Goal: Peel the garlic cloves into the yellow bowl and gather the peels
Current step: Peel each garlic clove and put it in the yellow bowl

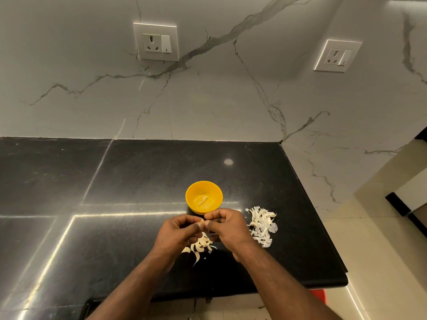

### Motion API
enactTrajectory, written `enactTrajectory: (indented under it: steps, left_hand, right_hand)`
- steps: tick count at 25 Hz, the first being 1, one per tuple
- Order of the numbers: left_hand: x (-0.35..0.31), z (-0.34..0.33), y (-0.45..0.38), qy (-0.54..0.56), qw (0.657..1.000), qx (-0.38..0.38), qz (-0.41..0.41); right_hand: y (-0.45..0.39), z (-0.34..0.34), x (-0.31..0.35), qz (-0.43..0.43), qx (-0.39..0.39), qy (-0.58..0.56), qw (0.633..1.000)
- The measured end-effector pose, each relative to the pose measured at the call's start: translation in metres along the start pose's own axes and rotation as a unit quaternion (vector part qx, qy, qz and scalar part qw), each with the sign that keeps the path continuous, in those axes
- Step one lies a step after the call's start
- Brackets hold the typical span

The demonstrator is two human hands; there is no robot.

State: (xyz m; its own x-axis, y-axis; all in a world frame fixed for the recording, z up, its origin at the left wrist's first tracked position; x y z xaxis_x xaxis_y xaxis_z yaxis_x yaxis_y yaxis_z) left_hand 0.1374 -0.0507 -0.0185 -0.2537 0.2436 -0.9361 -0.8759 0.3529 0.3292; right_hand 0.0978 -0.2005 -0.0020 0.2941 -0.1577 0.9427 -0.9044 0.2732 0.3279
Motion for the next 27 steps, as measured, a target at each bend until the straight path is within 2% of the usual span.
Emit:
enactTrajectory:
  steps: [4, 8, 12, 15, 21, 27]
  left_hand:
    - [-0.002, 0.004, -0.001, -0.033, 0.999, -0.017, -0.012]
    - [-0.006, 0.002, 0.000, -0.072, 0.997, -0.018, -0.026]
    - [-0.004, 0.004, 0.001, -0.046, 0.999, -0.021, -0.021]
    - [-0.003, 0.003, 0.001, -0.020, 0.999, -0.023, -0.012]
    - [0.006, -0.004, 0.007, 0.015, 0.999, -0.029, 0.014]
    - [0.008, -0.003, 0.004, 0.070, 0.996, -0.032, 0.038]
  right_hand:
    - [0.001, 0.004, 0.005, 0.032, -0.025, 0.027, 0.999]
    - [0.001, -0.001, 0.007, 0.022, -0.011, 0.014, 1.000]
    - [0.000, -0.005, 0.008, 0.026, 0.003, 0.028, 0.999]
    - [0.002, -0.003, 0.011, 0.054, -0.004, 0.113, 0.992]
    - [0.006, -0.001, 0.015, 0.109, 0.005, 0.290, 0.951]
    - [-0.003, 0.039, 0.019, 0.091, -0.068, 0.368, 0.923]
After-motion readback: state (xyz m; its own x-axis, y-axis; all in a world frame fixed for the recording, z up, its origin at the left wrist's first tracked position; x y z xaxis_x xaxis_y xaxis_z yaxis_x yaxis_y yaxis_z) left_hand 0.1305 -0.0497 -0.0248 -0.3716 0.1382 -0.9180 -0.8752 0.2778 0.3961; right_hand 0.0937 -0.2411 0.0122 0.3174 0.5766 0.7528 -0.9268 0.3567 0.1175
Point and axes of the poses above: each hand's wrist, its own y-axis away from the middle knuckle, its own z-axis out of the back of the hand, x = y × z, the point moved 9 cm from there along -y, towards the middle knuckle, and after that the axes turned 12 degrees about -y, right-handed, at the moved point
